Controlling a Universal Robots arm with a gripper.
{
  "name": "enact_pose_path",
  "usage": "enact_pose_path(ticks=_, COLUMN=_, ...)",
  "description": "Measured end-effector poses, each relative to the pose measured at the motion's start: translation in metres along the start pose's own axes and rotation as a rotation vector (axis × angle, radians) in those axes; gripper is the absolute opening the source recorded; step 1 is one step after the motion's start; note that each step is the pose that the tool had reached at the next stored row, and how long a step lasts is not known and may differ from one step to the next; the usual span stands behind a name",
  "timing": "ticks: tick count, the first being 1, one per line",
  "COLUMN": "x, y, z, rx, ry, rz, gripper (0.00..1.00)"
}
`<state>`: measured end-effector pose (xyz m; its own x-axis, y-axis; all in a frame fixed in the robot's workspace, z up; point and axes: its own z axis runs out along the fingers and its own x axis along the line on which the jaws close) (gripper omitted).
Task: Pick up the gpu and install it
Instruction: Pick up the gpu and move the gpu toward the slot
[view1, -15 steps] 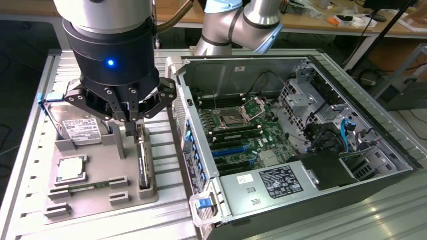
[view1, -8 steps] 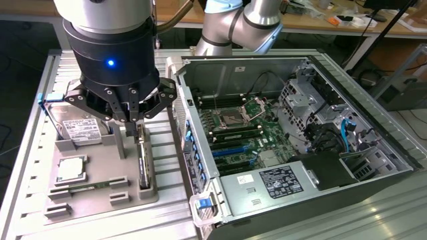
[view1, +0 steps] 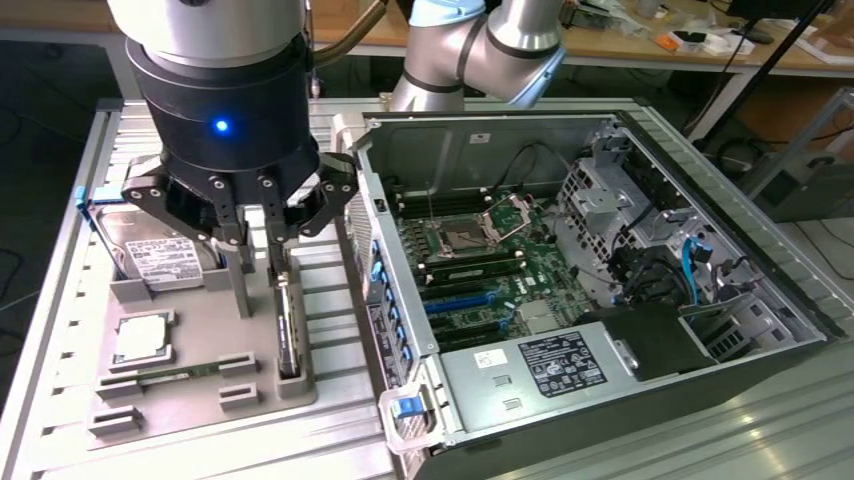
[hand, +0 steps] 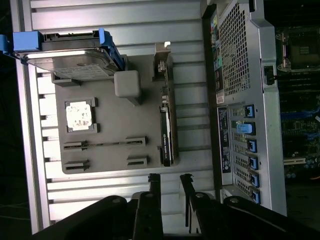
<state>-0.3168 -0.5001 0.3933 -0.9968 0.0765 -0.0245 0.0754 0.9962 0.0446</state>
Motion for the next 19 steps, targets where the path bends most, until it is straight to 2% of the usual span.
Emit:
enact_pose_path(ticks=1, x=0.0, y=0.0, z=0.0, rx=0.0001, ry=0.0, rz=0.0, gripper=0.36)
enact_pose_path(ticks=2, x=0.0, y=0.0, z=0.0, rx=0.0, ry=0.0, rz=0.0, gripper=0.36)
enact_pose_path(ticks=5, x=0.0, y=0.0, z=0.0, rx=0.0, ry=0.0, rz=0.0, gripper=0.54)
enact_pose_path(ticks=11, x=0.0, y=0.0018, z=0.0033, rx=0.0, ry=0.0, rz=0.0, gripper=0.54)
enact_pose_path(ticks=19, x=0.001, y=0.0056, z=0.0156, rx=0.0001, ry=0.0001, rz=0.0, gripper=0.54)
